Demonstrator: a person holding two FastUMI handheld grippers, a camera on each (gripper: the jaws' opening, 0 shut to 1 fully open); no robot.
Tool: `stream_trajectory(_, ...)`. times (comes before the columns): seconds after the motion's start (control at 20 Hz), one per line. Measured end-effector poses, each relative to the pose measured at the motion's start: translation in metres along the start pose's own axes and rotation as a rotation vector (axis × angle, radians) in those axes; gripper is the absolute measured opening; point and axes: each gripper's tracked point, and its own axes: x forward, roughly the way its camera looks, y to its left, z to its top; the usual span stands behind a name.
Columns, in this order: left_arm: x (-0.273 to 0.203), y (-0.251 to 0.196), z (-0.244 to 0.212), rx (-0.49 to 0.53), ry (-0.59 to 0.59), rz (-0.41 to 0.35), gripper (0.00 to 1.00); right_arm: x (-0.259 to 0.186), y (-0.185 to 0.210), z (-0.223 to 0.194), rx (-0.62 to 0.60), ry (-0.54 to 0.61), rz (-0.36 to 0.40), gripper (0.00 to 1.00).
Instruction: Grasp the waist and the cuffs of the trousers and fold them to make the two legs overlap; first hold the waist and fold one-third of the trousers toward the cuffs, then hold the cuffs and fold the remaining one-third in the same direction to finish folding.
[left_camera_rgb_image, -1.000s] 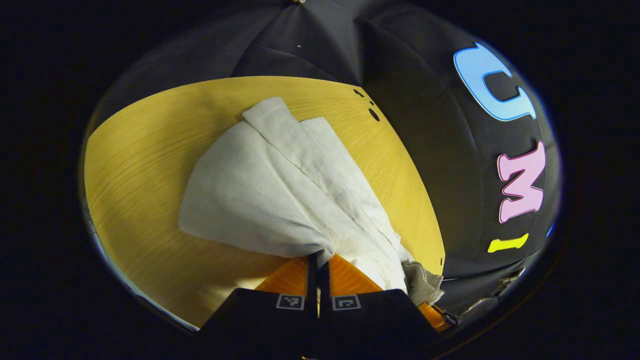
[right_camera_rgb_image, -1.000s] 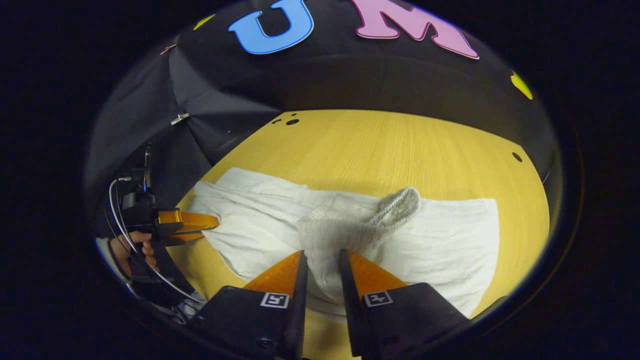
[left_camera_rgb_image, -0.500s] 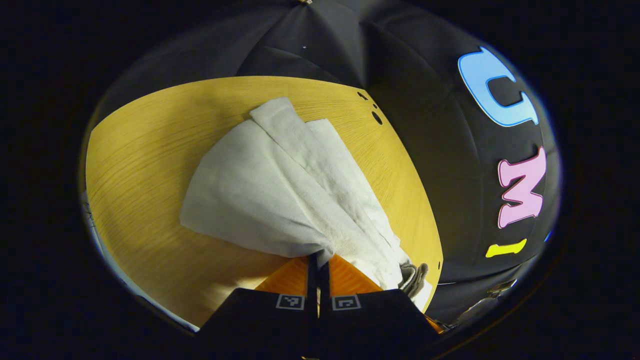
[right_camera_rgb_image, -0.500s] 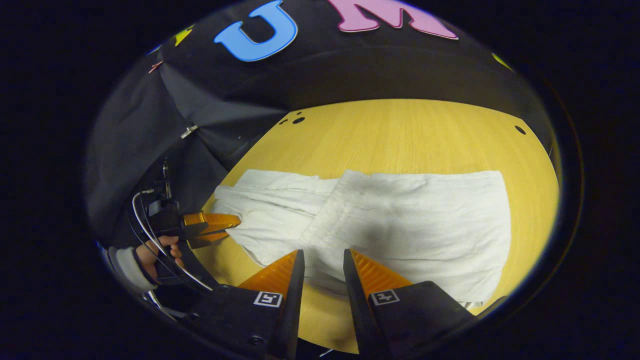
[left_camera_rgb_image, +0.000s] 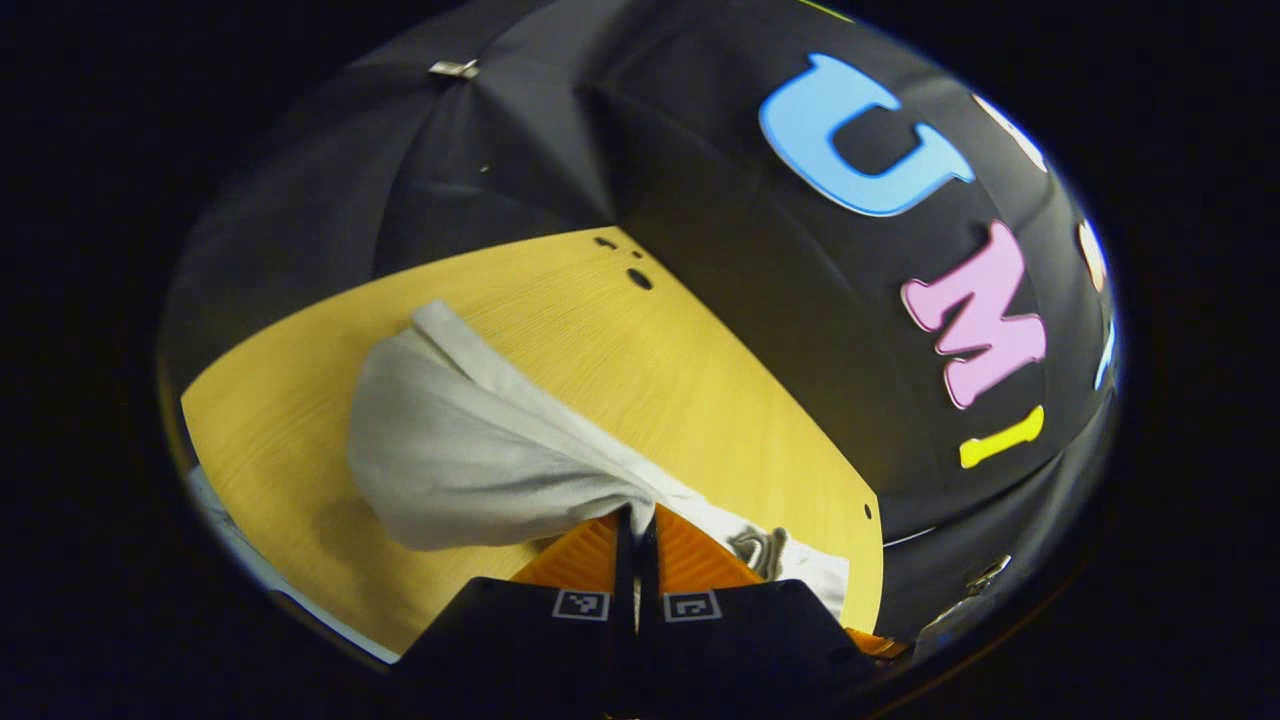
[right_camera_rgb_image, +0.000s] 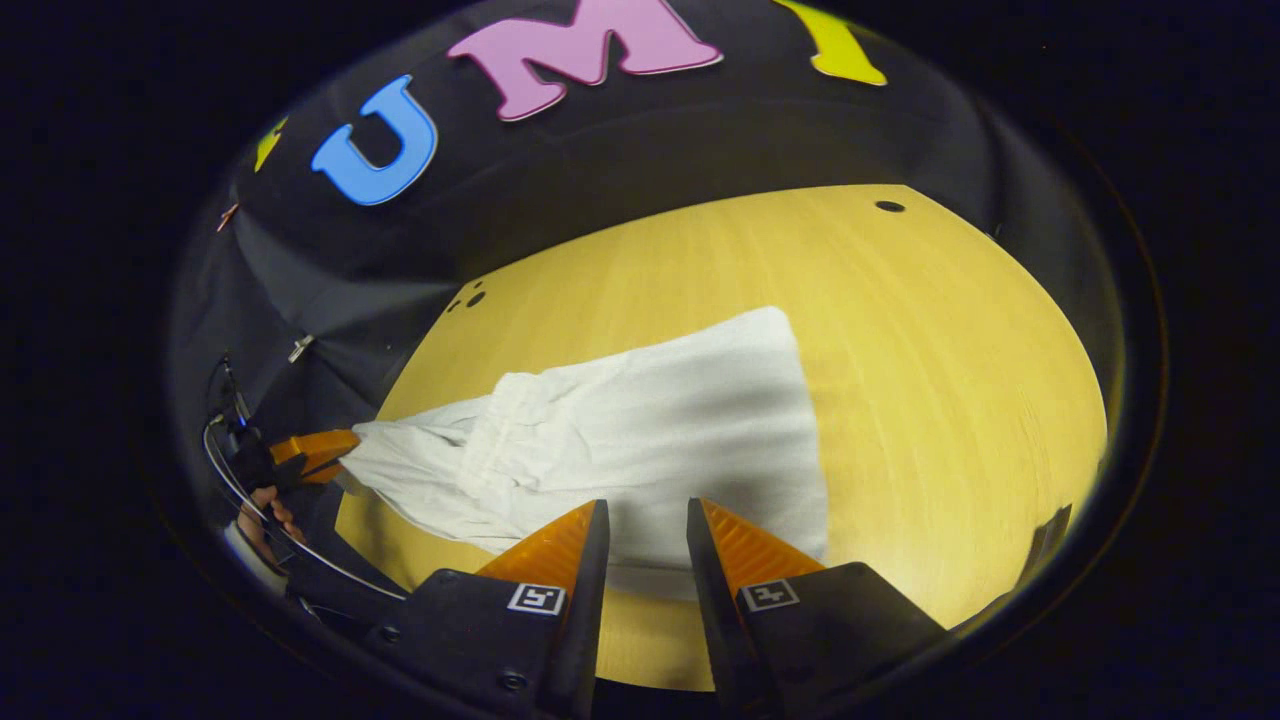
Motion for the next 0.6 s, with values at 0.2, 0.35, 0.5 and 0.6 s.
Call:
stream_trajectory(0.2,-0.001,-0.05,0.013,0.139,-0.036,-0.053,0.06,-0.016,-0.043,0.007,0.097,-0.037,-0.053,0.49)
stream_trajectory(0.35,0.001,-0.096,0.012,0.265,-0.042,-0.111,0.05,-0.027,-0.066,0.015,0.14,-0.065,-0.078,0.49)
stream_trajectory(0.5,0.005,-0.14,0.001,0.386,-0.033,-0.17,0.06,-0.034,-0.084,0.021,0.166,-0.087,-0.094,0.49)
stream_trajectory(0.6,0.008,-0.167,-0.01,0.453,-0.021,-0.211,0.05,-0.039,-0.093,0.023,0.179,-0.098,-0.104,0.49)
